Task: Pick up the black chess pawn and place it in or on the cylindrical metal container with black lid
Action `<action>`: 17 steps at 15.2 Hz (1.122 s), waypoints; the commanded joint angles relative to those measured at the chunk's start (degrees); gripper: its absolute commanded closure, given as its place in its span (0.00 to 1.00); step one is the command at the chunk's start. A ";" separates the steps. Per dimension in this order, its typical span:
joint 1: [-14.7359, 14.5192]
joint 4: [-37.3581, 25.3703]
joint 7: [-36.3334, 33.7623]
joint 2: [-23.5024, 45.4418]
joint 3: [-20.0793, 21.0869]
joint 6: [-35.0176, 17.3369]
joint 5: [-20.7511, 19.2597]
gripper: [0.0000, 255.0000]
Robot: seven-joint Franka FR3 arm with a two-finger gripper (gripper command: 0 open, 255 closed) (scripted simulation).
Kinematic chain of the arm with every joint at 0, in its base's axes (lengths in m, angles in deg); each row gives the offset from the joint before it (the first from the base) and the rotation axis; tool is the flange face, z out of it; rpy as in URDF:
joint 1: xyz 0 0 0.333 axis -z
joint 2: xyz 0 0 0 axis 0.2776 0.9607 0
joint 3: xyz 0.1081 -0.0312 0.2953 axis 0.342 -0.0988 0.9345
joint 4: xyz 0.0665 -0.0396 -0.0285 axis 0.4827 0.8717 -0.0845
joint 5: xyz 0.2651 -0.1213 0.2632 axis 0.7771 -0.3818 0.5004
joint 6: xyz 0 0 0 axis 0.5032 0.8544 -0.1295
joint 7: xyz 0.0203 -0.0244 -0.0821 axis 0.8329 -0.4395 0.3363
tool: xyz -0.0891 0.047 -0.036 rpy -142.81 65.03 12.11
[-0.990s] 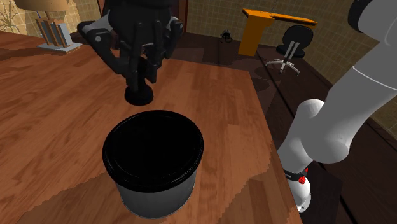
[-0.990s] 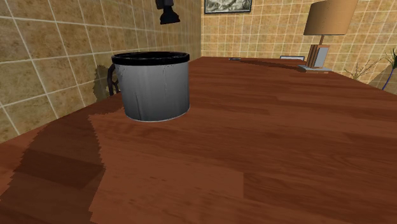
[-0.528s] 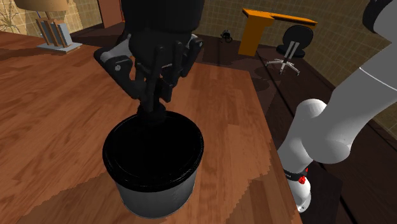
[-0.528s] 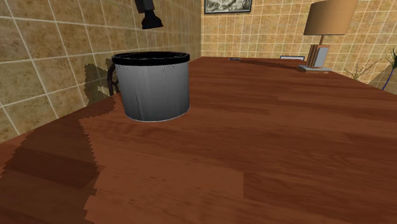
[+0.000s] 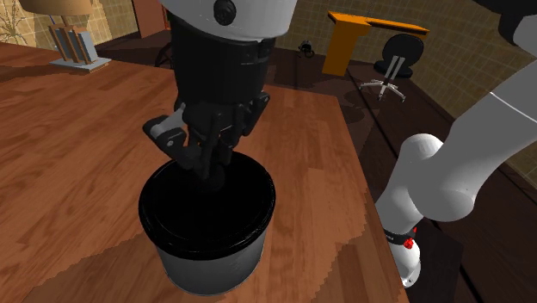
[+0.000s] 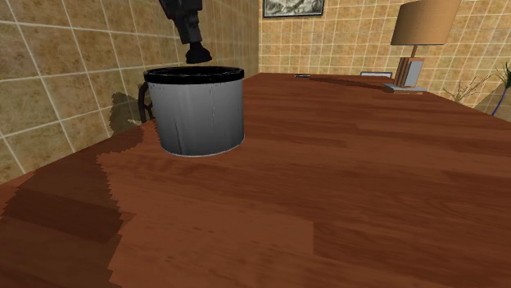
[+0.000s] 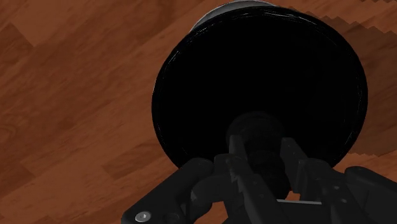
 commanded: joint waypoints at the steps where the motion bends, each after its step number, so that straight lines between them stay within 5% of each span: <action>1: -0.15 1.77 -0.18 -0.37 0.05 -1.48 0.21 1.00; 9: -0.23 2.66 -0.23 -0.50 0.03 -2.25 0.28 1.00; 10: -0.22 2.61 -0.24 -0.46 0.04 -2.23 0.25 0.00; 15: -0.23 2.66 -0.23 -0.50 0.03 -2.25 0.28 0.00; 17: -0.19 -1.60 -0.40 -0.06 0.25 1.66 0.06 0.00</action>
